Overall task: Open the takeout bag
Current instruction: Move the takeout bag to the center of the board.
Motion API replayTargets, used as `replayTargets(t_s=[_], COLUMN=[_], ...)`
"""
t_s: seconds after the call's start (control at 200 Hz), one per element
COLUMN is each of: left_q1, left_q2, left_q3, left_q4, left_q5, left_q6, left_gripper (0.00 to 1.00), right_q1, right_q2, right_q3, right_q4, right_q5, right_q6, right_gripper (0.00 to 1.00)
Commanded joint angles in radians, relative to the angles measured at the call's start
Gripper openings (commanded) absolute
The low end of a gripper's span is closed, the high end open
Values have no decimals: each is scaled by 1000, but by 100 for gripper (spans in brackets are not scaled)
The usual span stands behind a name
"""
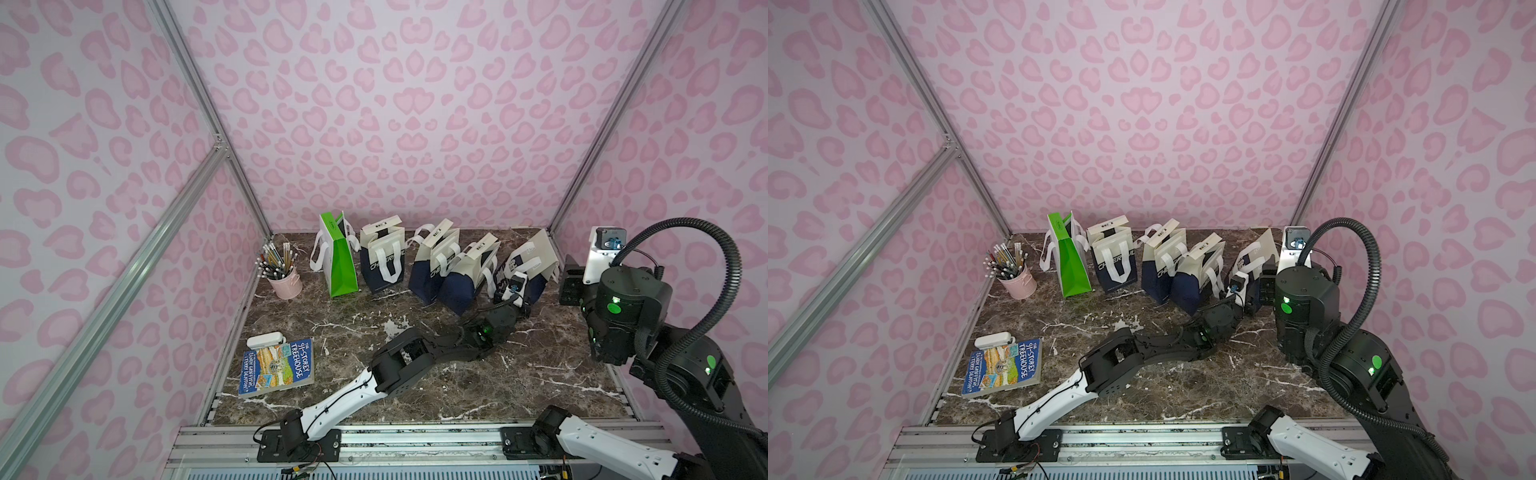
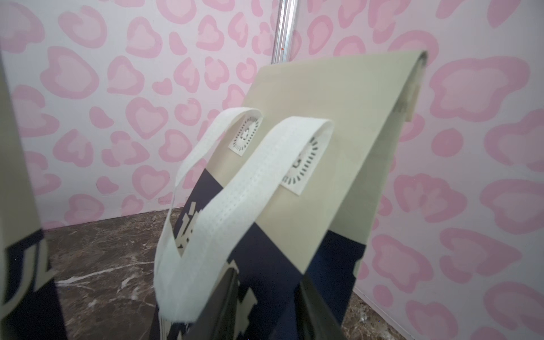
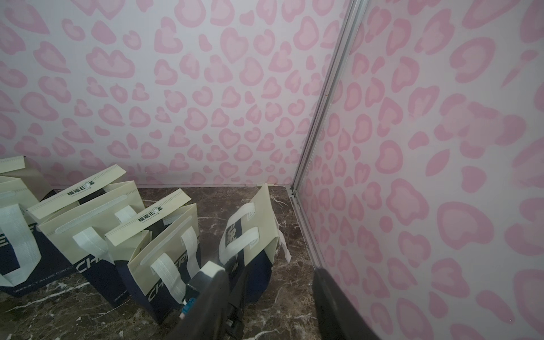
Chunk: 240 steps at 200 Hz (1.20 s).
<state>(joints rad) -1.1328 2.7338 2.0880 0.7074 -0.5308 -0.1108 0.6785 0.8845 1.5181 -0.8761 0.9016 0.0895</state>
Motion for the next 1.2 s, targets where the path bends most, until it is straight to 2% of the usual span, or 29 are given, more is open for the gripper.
replayTargets(t_s=[0.0, 0.19, 0.345, 0.49, 0.67, 0.8, 0.965, 1.035, 1.195], left_q1=[10, 13, 15, 14, 15, 6, -21, -32, -50], left_q2=[13, 7, -17, -73, -209, -336, -497, -561, -676], left_q3=[28, 23, -11, -111, -373, -639, -937, -1039, -1232], left_q4=[-66, -83, -69, -9, 146, 299, 386, 395, 425], left_q5=[3, -3, 1, 38, 156, 278, 384, 403, 364], left_q6=[-44, -50, -47, -32, -10, 5, 51, 63, 62], left_gripper=[26, 5, 5, 5, 5, 5, 5, 5, 5], right_q1=[0, 0, 0, 0, 0, 1, 0, 1, 0], right_q2=[4, 4, -1, -22, -49, -61, -80, -74, -58], right_q3=[17, 14, 1, -25, -81, -132, -229, -255, -302], right_q4=[-6, 12, 15, 49, 133, 192, 273, 296, 339], right_q5=[3, 3, 6, 17, 23, 8, -19, -41, -90], right_q6=[-3, -24, -30, -48, -101, -119, -120, -112, -100], right_gripper=[51, 50, 50, 48, 45, 45, 45, 45, 45])
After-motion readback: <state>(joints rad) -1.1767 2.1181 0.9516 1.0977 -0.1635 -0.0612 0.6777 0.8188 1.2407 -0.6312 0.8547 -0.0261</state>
